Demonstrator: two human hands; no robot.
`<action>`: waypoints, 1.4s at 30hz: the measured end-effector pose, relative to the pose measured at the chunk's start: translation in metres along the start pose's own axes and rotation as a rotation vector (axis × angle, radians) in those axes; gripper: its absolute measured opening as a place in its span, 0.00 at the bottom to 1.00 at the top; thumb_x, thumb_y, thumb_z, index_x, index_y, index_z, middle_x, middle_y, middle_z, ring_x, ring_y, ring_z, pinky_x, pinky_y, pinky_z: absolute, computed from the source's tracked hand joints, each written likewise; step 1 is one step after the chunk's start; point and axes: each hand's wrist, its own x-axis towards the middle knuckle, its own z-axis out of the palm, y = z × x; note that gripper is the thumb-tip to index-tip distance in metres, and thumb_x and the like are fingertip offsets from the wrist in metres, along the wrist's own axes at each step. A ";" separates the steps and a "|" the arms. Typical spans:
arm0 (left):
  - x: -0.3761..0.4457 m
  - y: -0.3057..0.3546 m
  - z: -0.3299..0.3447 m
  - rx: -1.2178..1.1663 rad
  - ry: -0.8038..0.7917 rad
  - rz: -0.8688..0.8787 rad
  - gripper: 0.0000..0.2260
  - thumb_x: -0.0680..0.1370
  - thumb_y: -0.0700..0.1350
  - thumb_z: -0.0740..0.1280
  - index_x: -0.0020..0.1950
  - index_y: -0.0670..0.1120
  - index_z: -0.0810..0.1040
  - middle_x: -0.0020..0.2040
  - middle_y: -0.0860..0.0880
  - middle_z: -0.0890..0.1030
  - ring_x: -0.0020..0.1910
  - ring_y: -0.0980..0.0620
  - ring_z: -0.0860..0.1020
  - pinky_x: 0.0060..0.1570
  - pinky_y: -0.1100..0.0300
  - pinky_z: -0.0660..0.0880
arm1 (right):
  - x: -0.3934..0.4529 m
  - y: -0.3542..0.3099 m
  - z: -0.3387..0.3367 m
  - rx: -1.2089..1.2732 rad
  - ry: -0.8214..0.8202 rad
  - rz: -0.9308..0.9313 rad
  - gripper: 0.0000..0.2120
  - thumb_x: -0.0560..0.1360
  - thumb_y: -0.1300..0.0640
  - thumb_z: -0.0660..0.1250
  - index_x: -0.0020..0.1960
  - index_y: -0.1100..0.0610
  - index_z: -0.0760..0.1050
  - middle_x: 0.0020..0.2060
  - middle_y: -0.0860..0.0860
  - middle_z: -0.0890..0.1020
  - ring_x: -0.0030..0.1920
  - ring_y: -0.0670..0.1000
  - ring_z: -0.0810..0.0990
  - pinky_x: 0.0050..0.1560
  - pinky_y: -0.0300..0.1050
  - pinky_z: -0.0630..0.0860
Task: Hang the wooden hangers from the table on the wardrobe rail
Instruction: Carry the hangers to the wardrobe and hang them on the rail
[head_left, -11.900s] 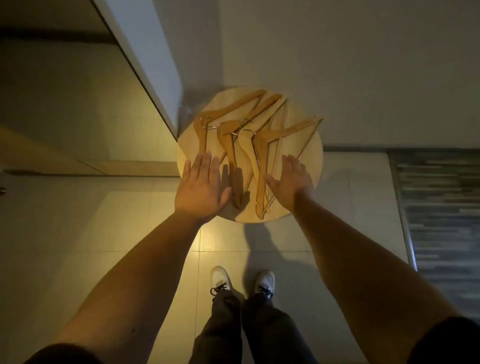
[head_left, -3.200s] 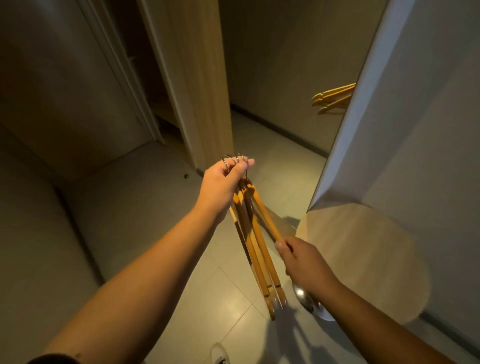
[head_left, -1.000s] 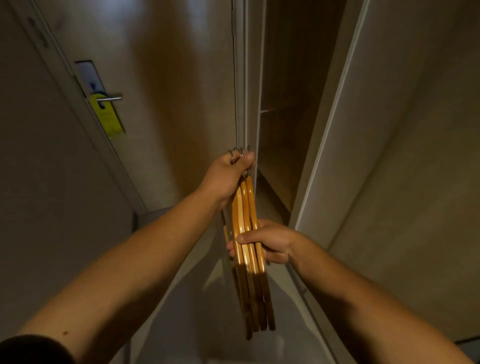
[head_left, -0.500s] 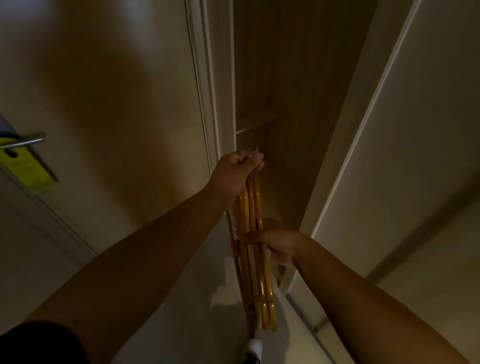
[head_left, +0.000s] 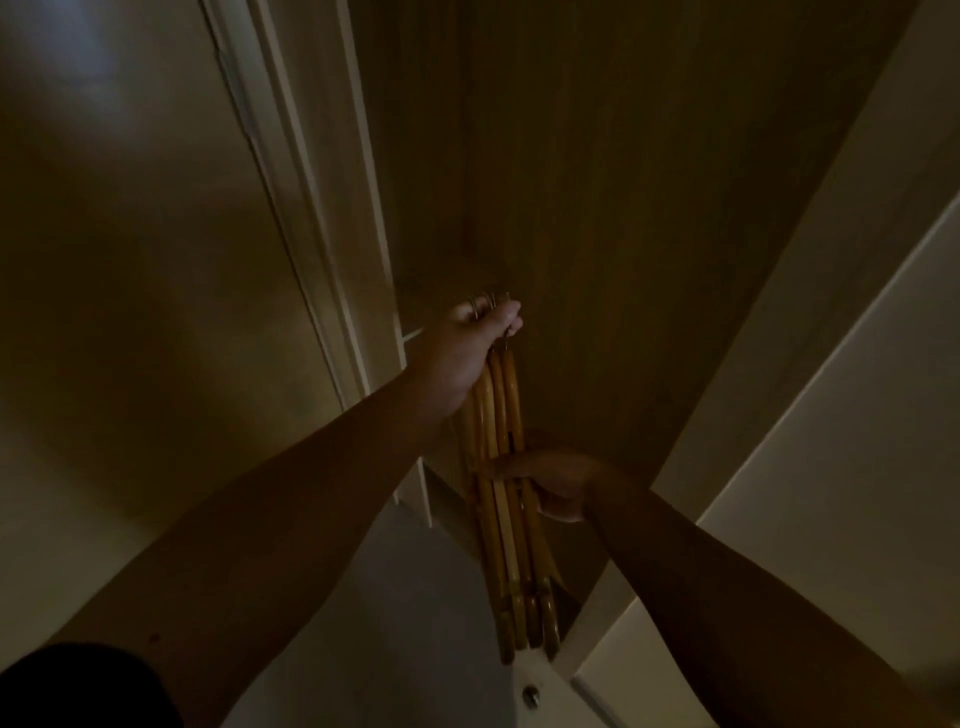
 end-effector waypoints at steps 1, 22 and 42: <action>0.015 -0.001 0.000 0.000 -0.021 -0.003 0.10 0.79 0.49 0.65 0.50 0.43 0.80 0.43 0.53 0.81 0.52 0.52 0.80 0.58 0.56 0.71 | 0.007 -0.007 -0.006 0.009 0.018 -0.014 0.14 0.72 0.65 0.71 0.57 0.62 0.76 0.45 0.57 0.86 0.47 0.55 0.86 0.47 0.49 0.82; 0.239 0.030 0.004 -0.138 -0.599 0.108 0.08 0.78 0.50 0.66 0.41 0.50 0.81 0.40 0.51 0.83 0.42 0.51 0.81 0.48 0.50 0.78 | 0.094 -0.138 -0.026 0.188 0.634 -0.213 0.21 0.73 0.64 0.70 0.65 0.65 0.72 0.48 0.57 0.85 0.50 0.56 0.84 0.55 0.53 0.80; 0.275 0.080 0.034 -0.240 -0.574 0.128 0.08 0.78 0.47 0.67 0.39 0.50 0.80 0.42 0.49 0.83 0.40 0.54 0.82 0.41 0.55 0.78 | 0.061 -0.192 -0.009 0.023 1.007 -0.404 0.17 0.76 0.56 0.67 0.63 0.60 0.74 0.55 0.63 0.82 0.53 0.62 0.82 0.59 0.63 0.77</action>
